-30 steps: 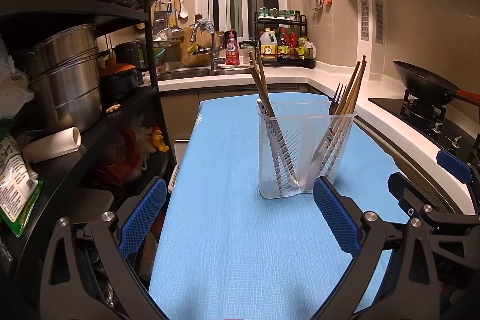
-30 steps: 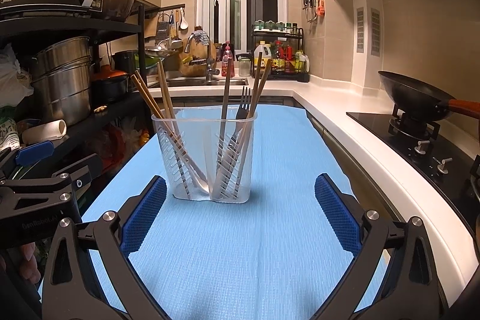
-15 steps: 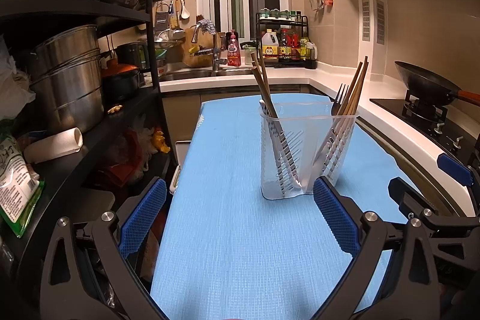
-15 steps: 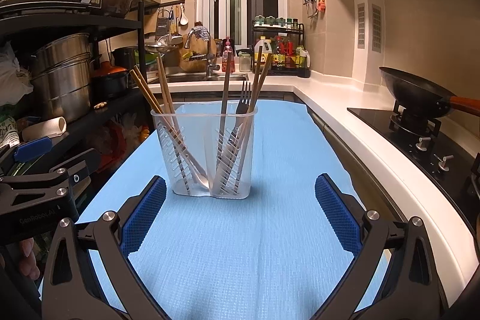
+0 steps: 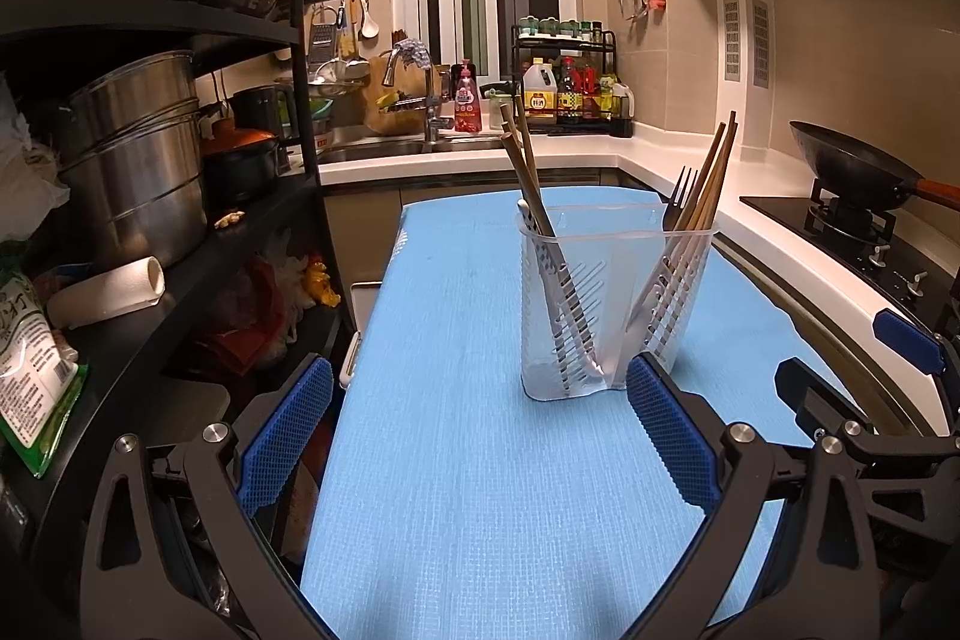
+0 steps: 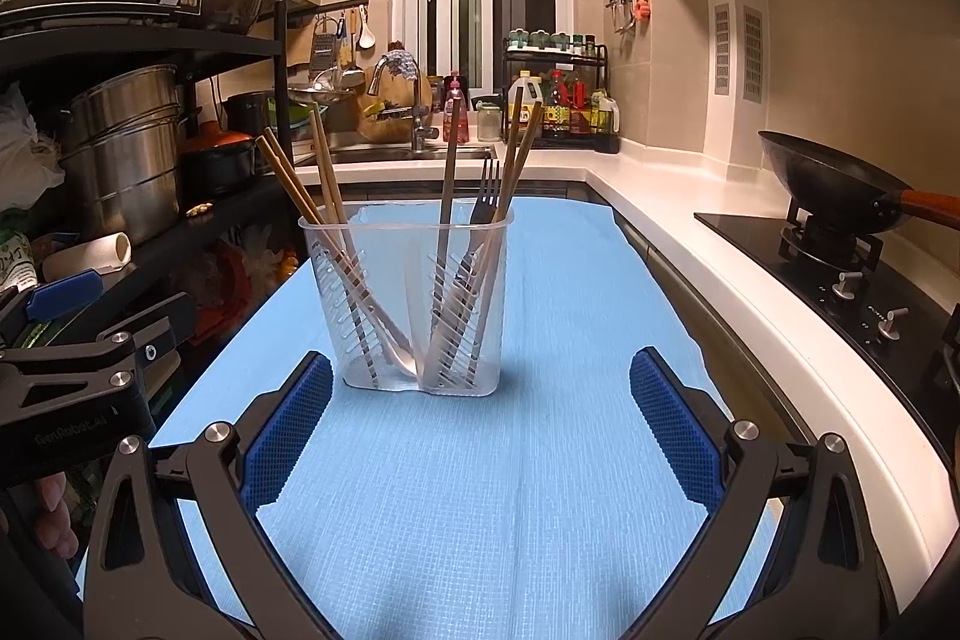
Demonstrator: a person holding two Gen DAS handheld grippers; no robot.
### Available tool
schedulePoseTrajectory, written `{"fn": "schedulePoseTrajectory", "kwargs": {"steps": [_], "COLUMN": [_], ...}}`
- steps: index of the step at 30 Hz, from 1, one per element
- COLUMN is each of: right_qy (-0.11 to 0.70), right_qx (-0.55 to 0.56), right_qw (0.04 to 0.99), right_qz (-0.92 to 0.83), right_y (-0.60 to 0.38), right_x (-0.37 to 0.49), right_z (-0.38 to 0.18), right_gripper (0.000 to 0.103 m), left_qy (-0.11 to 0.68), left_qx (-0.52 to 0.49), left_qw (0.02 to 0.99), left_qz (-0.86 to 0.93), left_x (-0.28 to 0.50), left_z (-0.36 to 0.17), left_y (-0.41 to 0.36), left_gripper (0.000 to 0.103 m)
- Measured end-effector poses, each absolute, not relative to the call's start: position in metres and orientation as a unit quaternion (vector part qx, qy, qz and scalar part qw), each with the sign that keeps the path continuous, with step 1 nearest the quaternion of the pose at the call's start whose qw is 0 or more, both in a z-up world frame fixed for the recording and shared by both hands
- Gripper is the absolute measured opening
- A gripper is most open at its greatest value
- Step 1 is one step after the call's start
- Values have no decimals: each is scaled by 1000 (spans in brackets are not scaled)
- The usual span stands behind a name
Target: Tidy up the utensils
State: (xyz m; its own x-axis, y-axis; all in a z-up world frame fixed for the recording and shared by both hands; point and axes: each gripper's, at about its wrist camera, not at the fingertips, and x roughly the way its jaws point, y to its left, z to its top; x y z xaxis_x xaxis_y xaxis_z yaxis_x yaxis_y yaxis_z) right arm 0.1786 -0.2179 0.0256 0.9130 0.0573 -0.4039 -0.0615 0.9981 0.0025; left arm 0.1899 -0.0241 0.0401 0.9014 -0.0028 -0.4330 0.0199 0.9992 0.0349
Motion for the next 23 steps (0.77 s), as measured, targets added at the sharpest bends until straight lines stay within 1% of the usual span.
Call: {"fn": "schedulePoseTrajectory", "kwargs": {"steps": [10,23], "right_qy": [208,210], "right_qx": [-1,2], "right_qw": [977,977], "right_qz": [38,36], "right_y": [-216,-218], "right_x": [179,178], "right_z": [26,27], "right_gripper": [98,98], "left_qy": [202,209], "left_qx": [22,21], "left_qw": [979,978], "left_qz": [7,6], "left_x": [186,187], "left_z": [43,43], "left_y": [-25,-22], "left_gripper": [95,95]}}
